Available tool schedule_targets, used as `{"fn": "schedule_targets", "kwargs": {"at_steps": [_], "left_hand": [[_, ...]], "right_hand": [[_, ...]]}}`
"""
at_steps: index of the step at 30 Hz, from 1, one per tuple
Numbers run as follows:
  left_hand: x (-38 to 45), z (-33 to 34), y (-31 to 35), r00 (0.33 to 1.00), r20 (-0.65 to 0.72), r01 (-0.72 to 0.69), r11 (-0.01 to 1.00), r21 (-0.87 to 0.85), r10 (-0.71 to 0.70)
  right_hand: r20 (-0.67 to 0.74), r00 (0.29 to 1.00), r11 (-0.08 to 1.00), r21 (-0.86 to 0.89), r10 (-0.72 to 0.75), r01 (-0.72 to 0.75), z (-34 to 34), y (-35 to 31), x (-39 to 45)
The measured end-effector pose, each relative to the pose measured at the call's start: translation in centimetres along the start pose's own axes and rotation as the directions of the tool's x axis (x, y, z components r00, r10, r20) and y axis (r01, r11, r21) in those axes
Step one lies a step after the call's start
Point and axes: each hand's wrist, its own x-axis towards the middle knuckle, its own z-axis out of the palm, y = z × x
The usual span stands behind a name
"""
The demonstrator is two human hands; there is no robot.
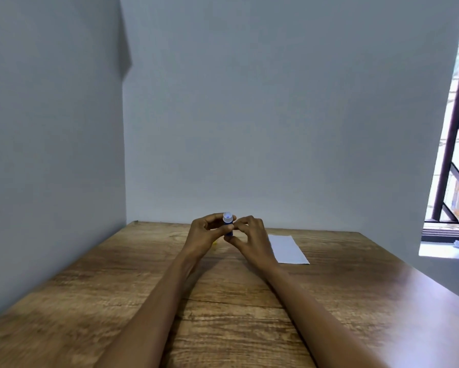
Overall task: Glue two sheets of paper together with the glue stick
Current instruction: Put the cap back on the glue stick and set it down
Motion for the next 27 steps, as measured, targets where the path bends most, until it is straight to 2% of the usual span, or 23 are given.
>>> {"fn": "schedule_targets", "kwargs": {"at_steps": [4,10,15,19,24,27], "left_hand": [[0.1,0.4,-0.1,1.0,0.0,0.013,1.0,0.015,-0.013],[0.2,0.1,-0.1,0.999,-0.035,0.027,0.999,-0.026,-0.028],[0.0,0.3,0.0,0.998,-0.051,0.029,0.998,-0.053,-0.031],[0.0,0.5,0.0,0.997,-0.061,0.034,0.997,-0.068,-0.038],[0.2,0.0,-0.3,0.996,-0.078,0.03,0.996,-0.078,-0.036],[0.1,0.2,-0.2,0.997,-0.067,0.028,0.998,-0.06,-0.032]], "right_hand": [[-0.128,0.992,0.988,-0.151,-0.006,-0.014,-0.6,0.0,0.3],[-0.011,0.999,0.994,-0.1,-0.038,0.037,0.0,-0.2,-0.2],[-0.129,0.992,0.972,-0.23,0.01,-0.039,0.2,-0.8,-0.2],[-0.139,0.989,0.98,-0.184,0.05,-0.075,0.5,-0.6,-0.3],[0.015,1.0,0.999,-0.032,0.001,0.0,0.5,0.1,-0.4],[-0.094,0.995,0.994,-0.112,-0.023,0.012,0.1,0.0,-0.3]]}}
